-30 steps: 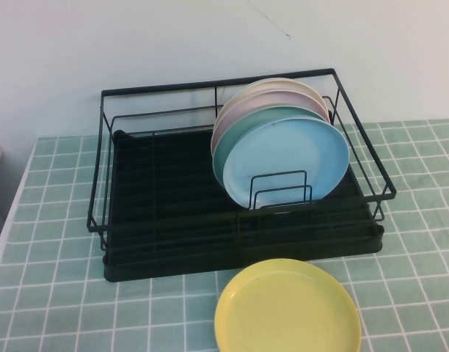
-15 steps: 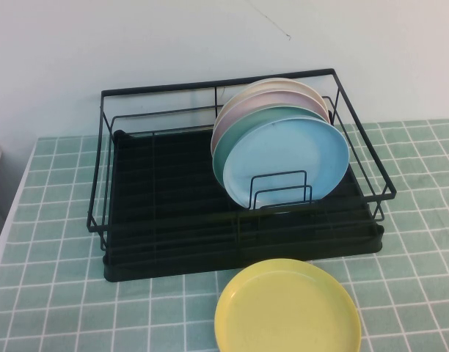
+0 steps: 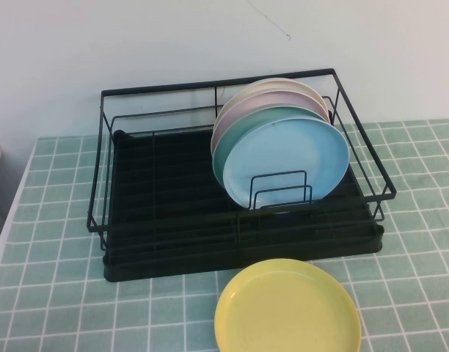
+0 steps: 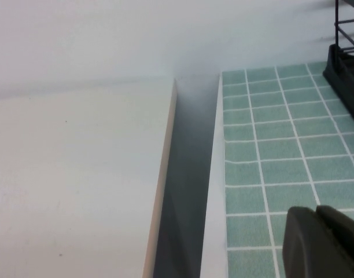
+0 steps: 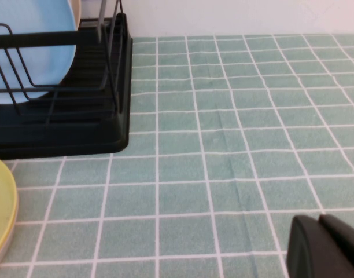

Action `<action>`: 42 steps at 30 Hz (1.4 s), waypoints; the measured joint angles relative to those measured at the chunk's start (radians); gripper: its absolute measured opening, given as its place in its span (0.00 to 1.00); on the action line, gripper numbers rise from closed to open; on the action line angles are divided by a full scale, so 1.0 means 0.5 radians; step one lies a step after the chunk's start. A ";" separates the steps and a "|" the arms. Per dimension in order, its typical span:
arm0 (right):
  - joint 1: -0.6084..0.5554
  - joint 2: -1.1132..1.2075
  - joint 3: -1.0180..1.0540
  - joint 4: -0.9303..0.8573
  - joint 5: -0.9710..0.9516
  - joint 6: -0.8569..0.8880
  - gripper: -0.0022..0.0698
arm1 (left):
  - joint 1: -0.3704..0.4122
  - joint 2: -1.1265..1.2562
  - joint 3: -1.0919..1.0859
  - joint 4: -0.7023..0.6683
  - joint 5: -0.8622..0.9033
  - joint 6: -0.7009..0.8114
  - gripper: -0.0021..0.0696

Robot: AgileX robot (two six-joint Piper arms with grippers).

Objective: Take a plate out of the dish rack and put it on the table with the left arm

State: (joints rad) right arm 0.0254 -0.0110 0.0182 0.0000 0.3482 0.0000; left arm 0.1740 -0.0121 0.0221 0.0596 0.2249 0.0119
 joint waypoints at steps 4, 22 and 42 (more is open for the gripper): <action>0.000 0.000 0.000 0.000 0.000 0.000 0.03 | 0.000 0.000 0.000 0.000 -0.023 -0.024 0.02; 0.000 0.000 0.000 0.000 0.000 0.000 0.03 | 0.000 0.000 0.000 0.005 -1.066 -0.104 0.02; 0.000 0.000 0.000 0.000 0.000 0.000 0.03 | 0.000 -0.005 -0.593 0.128 -1.546 -0.480 0.02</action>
State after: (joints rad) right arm 0.0254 -0.0110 0.0182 0.0000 0.3482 0.0000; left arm 0.1740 -0.0146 -0.2742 0.1238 -0.5479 -0.2282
